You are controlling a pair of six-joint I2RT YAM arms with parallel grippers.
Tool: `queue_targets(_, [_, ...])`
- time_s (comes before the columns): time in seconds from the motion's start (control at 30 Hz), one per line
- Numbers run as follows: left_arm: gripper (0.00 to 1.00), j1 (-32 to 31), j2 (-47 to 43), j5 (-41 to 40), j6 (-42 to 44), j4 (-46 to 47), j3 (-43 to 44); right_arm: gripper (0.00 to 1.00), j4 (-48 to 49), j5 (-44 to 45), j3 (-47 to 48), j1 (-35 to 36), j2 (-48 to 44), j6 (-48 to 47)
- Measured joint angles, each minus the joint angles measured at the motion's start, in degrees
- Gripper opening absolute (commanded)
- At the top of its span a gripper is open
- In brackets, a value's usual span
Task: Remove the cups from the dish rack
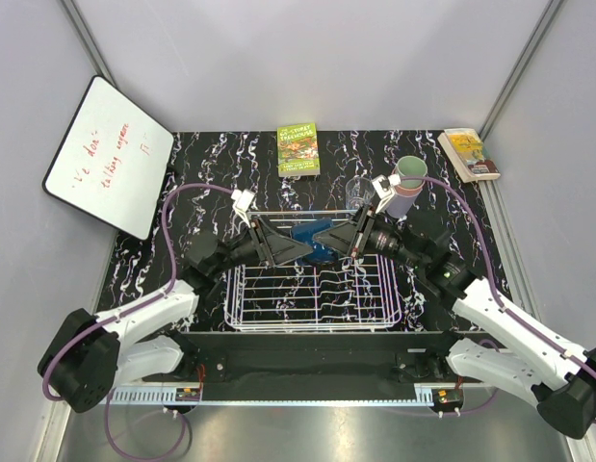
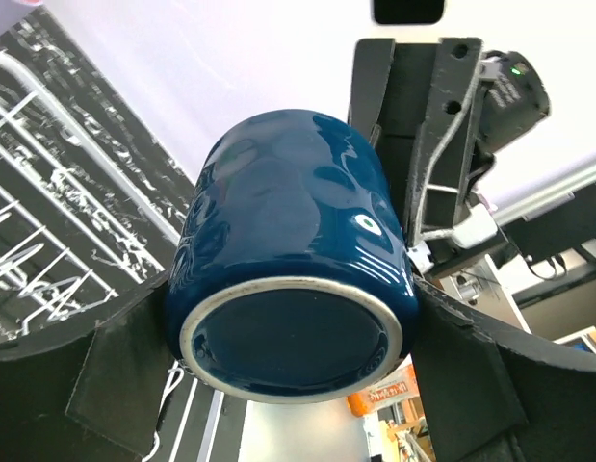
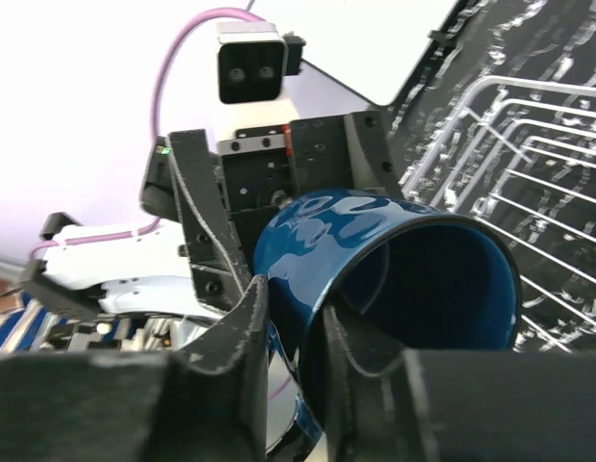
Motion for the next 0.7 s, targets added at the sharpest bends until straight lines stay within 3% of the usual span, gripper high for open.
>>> queue_targets(0.07, [0.0,0.1,0.0,0.6,-0.4,1.4,0.0,0.03,1.2,-1.0,0.0,0.0,0.0,0.8])
queue_targets(0.17, [0.01,0.1,-0.2,2.0,-1.2,3.6,0.0,0.0,3.4,-3.6,0.0,-0.1,0.0,2.1])
queue_targets(0.27, [0.27,0.1,-0.7,2.5,-1.0,3.8,0.0,0.0,4.4,-5.0,0.0,-0.1,0.1,2.8])
queue_targets(0.3, [0.4,0.1,-0.8,2.5,-0.9,3.2,0.0,0.0,4.3,-5.0,0.0,-0.1,0.0,2.8])
queue_targets(0.33, [0.63,0.1,-1.1,2.5,-0.7,2.2,0.2,0.0,4.0,-4.9,0.0,-0.1,0.0,2.8])
queue_targets(0.43, [0.87,-0.2,-2.6,2.5,1.4,-3.9,2.0,0.0,2.2,-4.3,0.0,-0.1,-1.2,2.3])
queue_targets(0.53, [0.98,-1.3,-4.3,2.6,5.1,-12.8,6.3,0.0,0.7,-3.3,0.0,0.0,-3.8,1.8])
queue_targets(0.7, [0.99,-2.1,-4.9,-0.3,12.1,-27.4,12.8,0.0,-3.7,1.5,0.0,0.4,-7.8,-0.9])
